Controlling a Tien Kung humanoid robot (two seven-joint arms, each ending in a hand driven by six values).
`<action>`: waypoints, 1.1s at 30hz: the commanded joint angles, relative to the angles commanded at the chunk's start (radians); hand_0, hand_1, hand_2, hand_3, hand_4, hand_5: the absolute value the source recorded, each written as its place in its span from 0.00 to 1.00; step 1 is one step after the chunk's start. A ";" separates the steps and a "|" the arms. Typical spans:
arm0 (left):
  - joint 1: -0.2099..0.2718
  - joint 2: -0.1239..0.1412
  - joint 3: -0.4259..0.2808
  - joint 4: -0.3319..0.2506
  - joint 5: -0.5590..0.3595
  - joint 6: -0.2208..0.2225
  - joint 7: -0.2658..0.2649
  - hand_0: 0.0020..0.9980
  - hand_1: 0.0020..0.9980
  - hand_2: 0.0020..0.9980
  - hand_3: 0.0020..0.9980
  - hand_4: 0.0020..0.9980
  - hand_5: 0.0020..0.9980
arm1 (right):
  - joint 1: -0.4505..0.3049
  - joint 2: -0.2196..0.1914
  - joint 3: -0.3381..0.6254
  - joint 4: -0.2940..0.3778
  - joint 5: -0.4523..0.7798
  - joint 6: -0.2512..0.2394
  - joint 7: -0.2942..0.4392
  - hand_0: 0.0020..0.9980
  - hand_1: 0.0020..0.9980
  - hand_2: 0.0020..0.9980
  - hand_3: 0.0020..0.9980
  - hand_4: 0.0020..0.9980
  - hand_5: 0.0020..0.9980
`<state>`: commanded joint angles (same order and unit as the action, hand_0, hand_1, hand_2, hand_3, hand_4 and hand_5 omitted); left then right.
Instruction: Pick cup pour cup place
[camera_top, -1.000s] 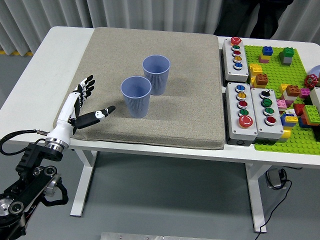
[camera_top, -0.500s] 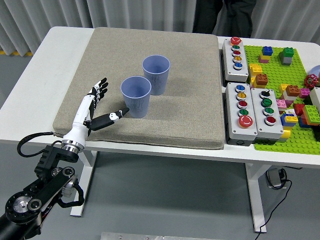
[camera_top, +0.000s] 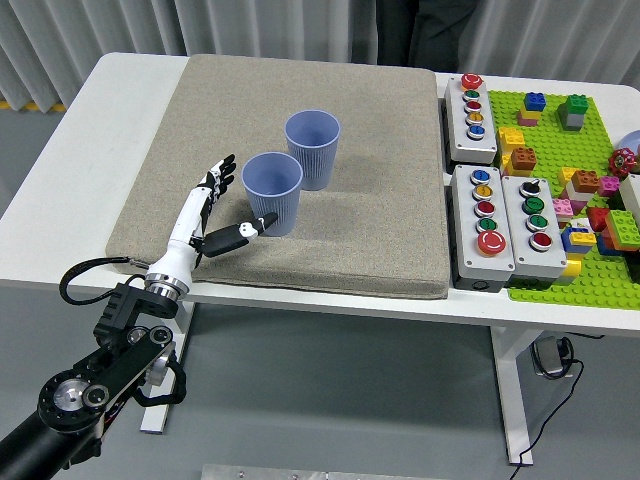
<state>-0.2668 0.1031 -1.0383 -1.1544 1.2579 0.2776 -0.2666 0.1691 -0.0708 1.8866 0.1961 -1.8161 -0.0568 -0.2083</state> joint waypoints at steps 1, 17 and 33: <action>-0.008 -0.006 0.000 0.009 -0.008 -0.002 -0.001 0.95 0.96 1.00 1.00 0.98 0.27 | 0.001 0.000 0.000 0.000 -0.001 0.000 0.000 0.70 0.71 0.65 0.63 0.01 0.32; -0.062 -0.054 0.022 0.082 -0.019 -0.004 -0.006 0.95 0.95 1.00 1.00 0.97 0.28 | 0.006 0.000 -0.001 0.000 0.001 0.000 -0.001 0.70 0.71 0.65 0.63 0.01 0.32; -0.082 -0.072 0.033 0.124 -0.025 -0.007 -0.005 0.95 0.95 1.00 1.00 0.97 0.30 | 0.002 0.000 0.002 0.001 -0.010 0.003 -0.002 0.70 0.71 0.65 0.63 0.01 0.32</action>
<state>-0.3488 0.0310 -1.0050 -1.0304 1.2327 0.2707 -0.2716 0.1713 -0.0708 1.8887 0.1970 -1.8257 -0.0540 -0.2099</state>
